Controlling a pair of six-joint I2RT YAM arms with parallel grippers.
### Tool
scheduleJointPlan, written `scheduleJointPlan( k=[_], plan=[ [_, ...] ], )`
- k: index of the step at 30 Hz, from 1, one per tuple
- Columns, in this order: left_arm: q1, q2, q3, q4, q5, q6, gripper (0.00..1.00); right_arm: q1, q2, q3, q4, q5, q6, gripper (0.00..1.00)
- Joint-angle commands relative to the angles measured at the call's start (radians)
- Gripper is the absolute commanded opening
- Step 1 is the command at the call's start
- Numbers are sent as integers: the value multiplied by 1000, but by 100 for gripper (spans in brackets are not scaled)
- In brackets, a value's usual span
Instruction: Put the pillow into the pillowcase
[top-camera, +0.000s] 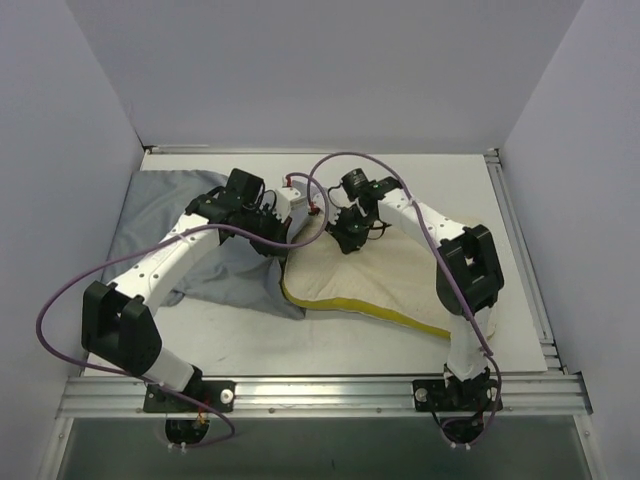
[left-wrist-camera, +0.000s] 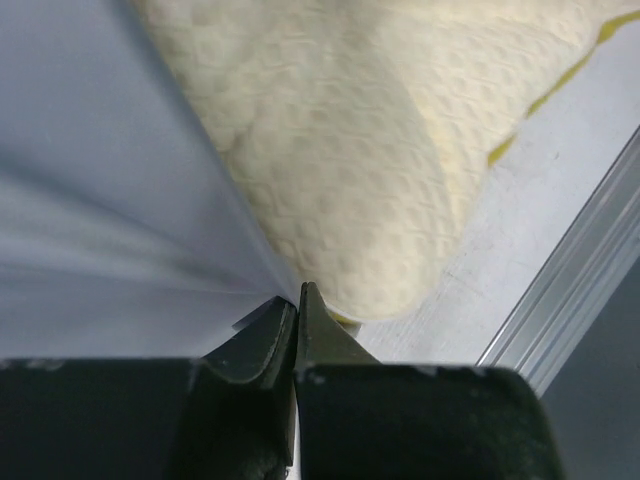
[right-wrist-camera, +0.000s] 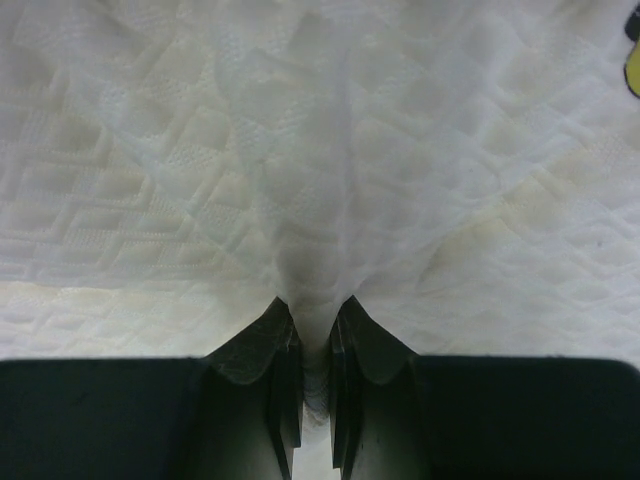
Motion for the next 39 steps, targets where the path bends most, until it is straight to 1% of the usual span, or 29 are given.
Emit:
scheduleJointPlan(
  k=[1,3,5,6,7,11,13,14,16,17,19,23,26,27,28,32,35,36,37,39],
  plan=[
    [-5,-43,9,-69,82,50,4,34,14,-36,85,122,106,0],
    [-3,-46,19,-90,130,64,3,46,13,-50,142,164,147,0],
    [-3,-46,35,-122,172,69,1,49,14,-57,186,218,237,0],
    [-3,-45,40,-139,218,64,0,51,19,-56,196,233,270,0],
    [-5,-42,45,-150,241,64,0,59,20,-50,217,300,338,0],
    [-5,-37,46,-178,342,75,0,59,33,-33,240,391,510,0],
    [-3,-43,42,-187,364,84,0,39,21,-22,243,391,576,0],
    [-2,-45,40,-185,375,89,0,28,14,-11,245,361,639,0],
    [0,-52,40,-187,388,101,0,2,-6,-1,245,325,696,0],
    [0,-52,42,-185,395,104,0,-26,-12,4,245,309,771,0],
    [3,-62,40,-185,390,121,0,-52,-36,13,246,262,805,0],
    [9,-68,49,-187,401,152,0,-75,-62,1,265,272,850,0],
    [3,-49,71,-193,451,170,0,-46,-53,-16,273,282,874,0],
    [0,-43,78,-193,494,175,0,-14,-50,-25,277,294,885,0],
    [-14,-28,91,-194,506,181,0,2,-47,-45,291,311,888,0],
    [-35,33,173,-194,554,184,0,71,-45,-83,325,310,919,0],
    [-22,79,200,-153,536,137,0,80,-74,-120,345,276,943,0],
    [-18,84,194,-89,504,112,0,77,-85,-134,351,269,951,0],
    [-15,83,175,-49,417,57,0,62,-99,-151,370,247,957,0],
    [0,72,99,60,332,11,0,33,-157,-232,423,140,997,0]
  ],
)
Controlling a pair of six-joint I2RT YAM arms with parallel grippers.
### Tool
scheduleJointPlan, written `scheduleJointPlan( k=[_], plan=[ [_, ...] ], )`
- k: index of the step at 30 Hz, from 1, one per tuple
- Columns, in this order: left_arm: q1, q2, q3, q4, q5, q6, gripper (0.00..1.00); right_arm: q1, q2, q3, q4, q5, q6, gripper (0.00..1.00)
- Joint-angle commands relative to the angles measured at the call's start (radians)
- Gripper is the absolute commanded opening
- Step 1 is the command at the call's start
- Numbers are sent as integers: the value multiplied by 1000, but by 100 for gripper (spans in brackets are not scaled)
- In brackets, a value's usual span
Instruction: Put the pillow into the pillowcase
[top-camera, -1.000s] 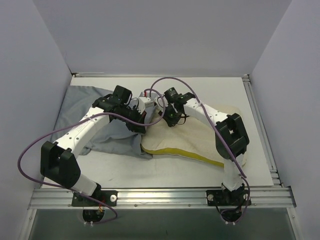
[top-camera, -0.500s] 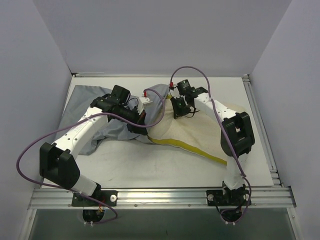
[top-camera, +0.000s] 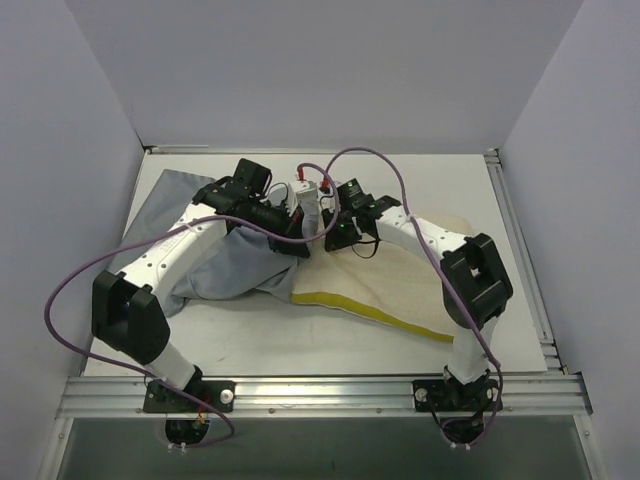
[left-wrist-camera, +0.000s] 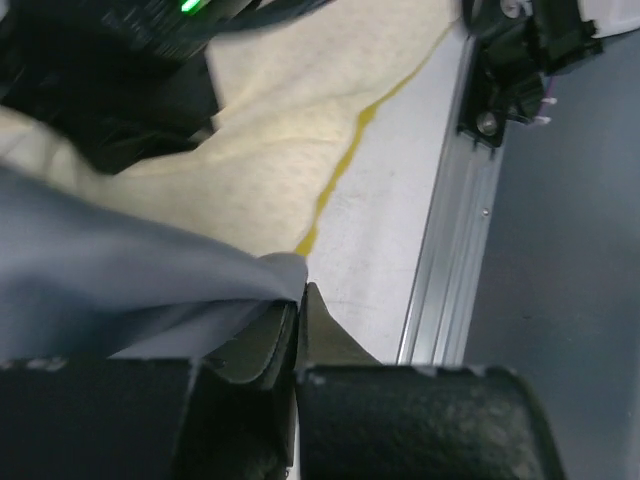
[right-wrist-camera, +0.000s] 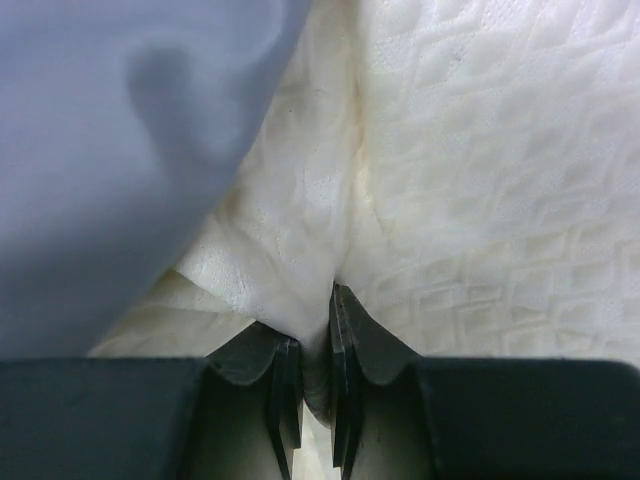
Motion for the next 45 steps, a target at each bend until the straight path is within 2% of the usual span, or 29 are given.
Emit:
scheduleJointPlan(
  k=[1,3,4,5,8,9,12,16,19,20,21,24,26,29,32,36,41,45],
  plan=[
    [22,-16,-67,176,-114,-103,5,-64,-133,-93,117,-144,103,0],
    [17,-22,-126,185,-176,-95,17,-92,-174,-158,189,-257,117,0],
    [16,-30,-143,184,-181,-91,37,-95,-191,-178,209,-282,117,0],
    [16,-37,-156,179,-185,-83,47,-95,-191,-189,220,-311,113,0],
    [25,-79,-138,173,-268,-77,68,-92,-179,-204,240,-417,122,0],
    [34,-82,-120,175,-292,-86,70,-90,-179,-215,252,-437,135,0],
    [75,-56,3,185,-355,-144,73,-82,-187,-242,304,-475,142,0],
    [102,74,136,210,-490,-225,73,-75,-190,-281,346,-541,148,0],
    [105,165,224,208,-500,-236,73,-52,-199,-301,325,-570,79,0],
    [103,183,245,210,-498,-239,73,-49,-205,-276,291,-566,58,8],
    [102,211,254,212,-498,-252,73,-55,-210,-268,239,-566,53,26],
    [88,240,274,210,-506,-249,72,-133,-273,-253,196,-584,92,66],
    [69,263,285,212,-529,-241,72,-214,-326,-242,174,-601,119,76],
    [31,306,316,210,-569,-244,71,-317,-374,-218,110,-594,114,77],
    [10,348,337,212,-584,-258,70,-358,-362,-192,18,-491,22,74],
    [-12,389,343,210,-625,-268,69,-352,-265,-120,-118,-419,-87,76],
    [-21,400,325,198,-635,-273,68,-317,-138,-42,-192,-357,-167,80],
    [-23,375,273,192,-655,-259,68,-308,-90,-47,-211,-327,-197,80]
  ],
)
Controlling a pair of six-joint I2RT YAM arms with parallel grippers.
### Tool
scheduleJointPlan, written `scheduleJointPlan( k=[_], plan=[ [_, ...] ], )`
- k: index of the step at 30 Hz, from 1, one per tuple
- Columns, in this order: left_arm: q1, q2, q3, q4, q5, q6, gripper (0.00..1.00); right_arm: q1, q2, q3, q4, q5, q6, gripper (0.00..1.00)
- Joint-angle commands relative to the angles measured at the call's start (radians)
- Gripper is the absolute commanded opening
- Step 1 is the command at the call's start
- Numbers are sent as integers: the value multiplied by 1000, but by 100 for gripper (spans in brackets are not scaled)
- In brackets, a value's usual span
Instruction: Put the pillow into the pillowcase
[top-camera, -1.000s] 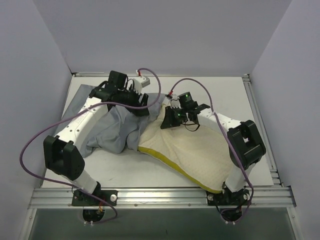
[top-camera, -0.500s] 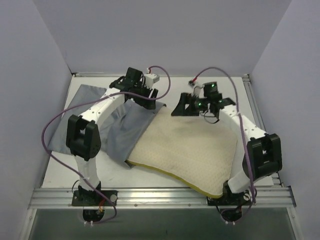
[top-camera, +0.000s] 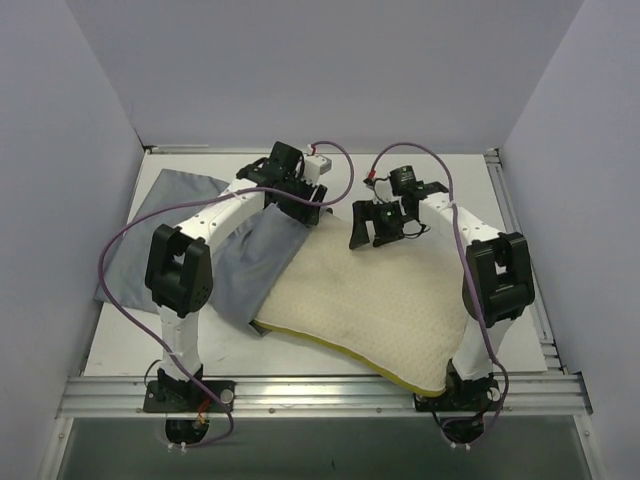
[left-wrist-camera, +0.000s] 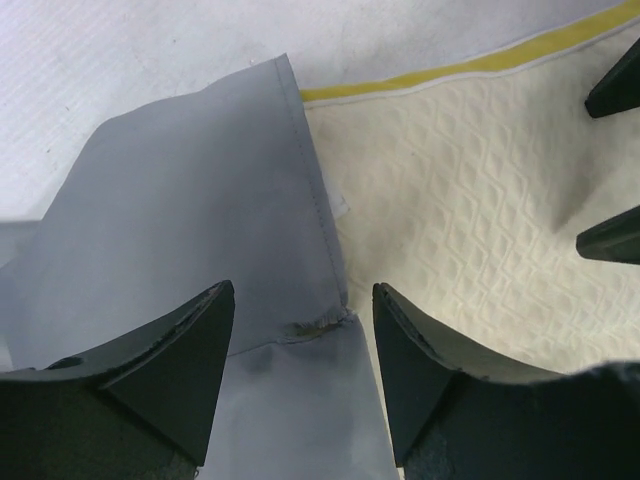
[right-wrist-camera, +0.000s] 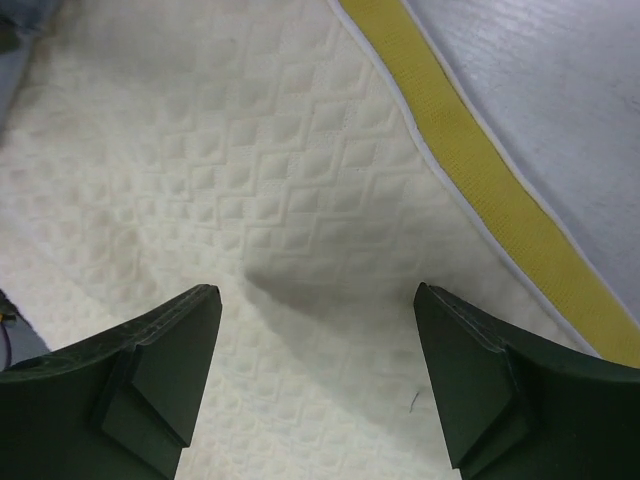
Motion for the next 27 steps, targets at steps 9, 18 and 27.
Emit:
scheduleJointPlan(
  k=[9,18,27],
  plan=[
    [-5,70,22,-4,17,-38,25,24,156,91,-37,-108,-4,24],
    [-34,103,98,135,310,-163,0,43,113,100,65,-185,55,0],
    [-80,141,84,382,328,-332,0,-10,28,60,160,-226,156,0]
  ],
)
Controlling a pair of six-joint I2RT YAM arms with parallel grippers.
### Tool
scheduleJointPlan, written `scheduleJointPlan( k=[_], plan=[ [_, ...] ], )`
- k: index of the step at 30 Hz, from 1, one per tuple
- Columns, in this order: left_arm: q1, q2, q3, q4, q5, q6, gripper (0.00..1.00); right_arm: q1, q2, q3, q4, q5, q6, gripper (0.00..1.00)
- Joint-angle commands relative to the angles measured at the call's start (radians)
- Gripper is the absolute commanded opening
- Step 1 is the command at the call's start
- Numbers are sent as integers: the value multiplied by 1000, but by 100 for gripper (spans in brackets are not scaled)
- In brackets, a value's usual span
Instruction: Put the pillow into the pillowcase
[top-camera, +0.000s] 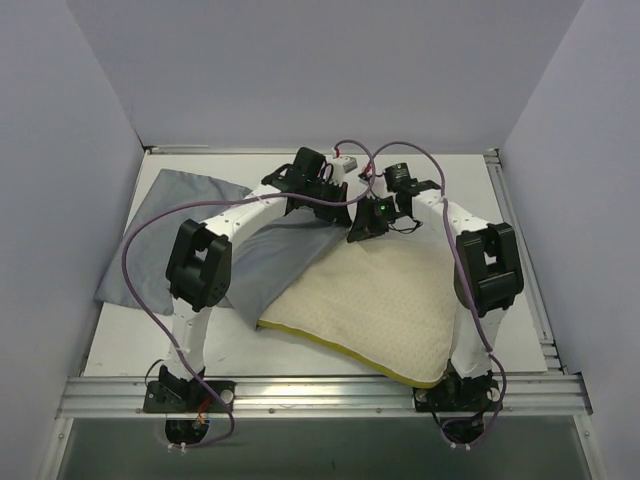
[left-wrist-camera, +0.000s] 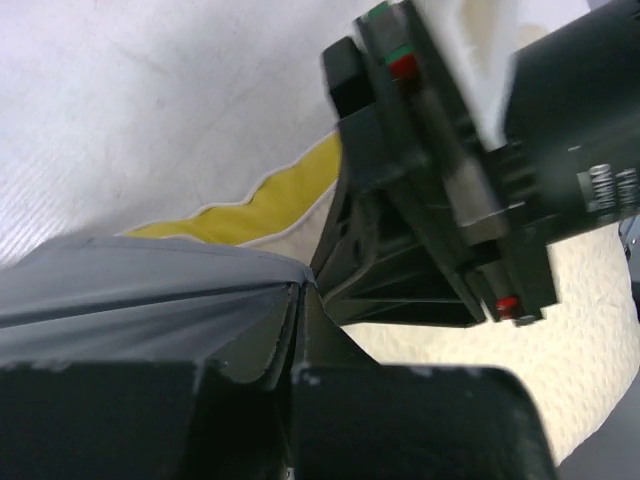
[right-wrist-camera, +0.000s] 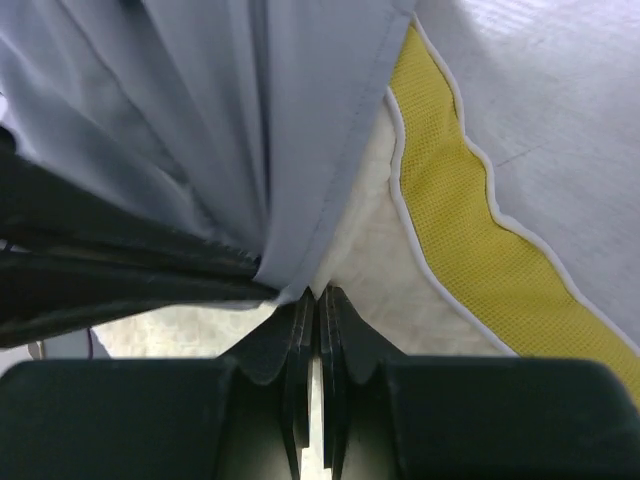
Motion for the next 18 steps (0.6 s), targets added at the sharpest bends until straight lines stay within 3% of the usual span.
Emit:
scheduleJointPlan(
  k=[1,2,3,4,6,7,8,9,11,13,15,16,18],
  plan=[
    [1,37,51,178,33,-72,0,-42,-112,-4,87,-75,66,0],
    [7,49,71,156,21,-57,0,-75,-113,-1,89,-61,63,0],
    [21,66,128,135,17,-48,10,-94,-116,7,92,-35,61,0],
    [32,66,153,78,20,-34,33,-111,-113,18,89,-21,57,0],
    [58,25,189,21,18,35,54,-137,-120,56,47,56,0,5],
    [69,-4,193,-41,18,64,67,-135,-135,68,23,84,-24,15],
    [81,-36,183,-69,23,111,72,-119,-147,77,-29,101,-46,38],
    [101,-117,160,-85,42,123,75,-103,-164,80,-48,118,-69,53],
    [188,-217,37,-95,88,115,92,-44,-234,55,-92,205,-144,78],
    [309,-366,-53,-95,148,97,95,90,-309,-3,-103,338,-246,85],
    [395,-502,-177,-99,177,84,97,241,-346,-42,-105,438,-296,86],
    [491,-545,-216,-109,208,83,98,284,-366,-76,-105,472,-330,86],
    [578,-656,-323,-146,230,112,97,373,-376,-100,-108,558,-342,86]
  ],
)
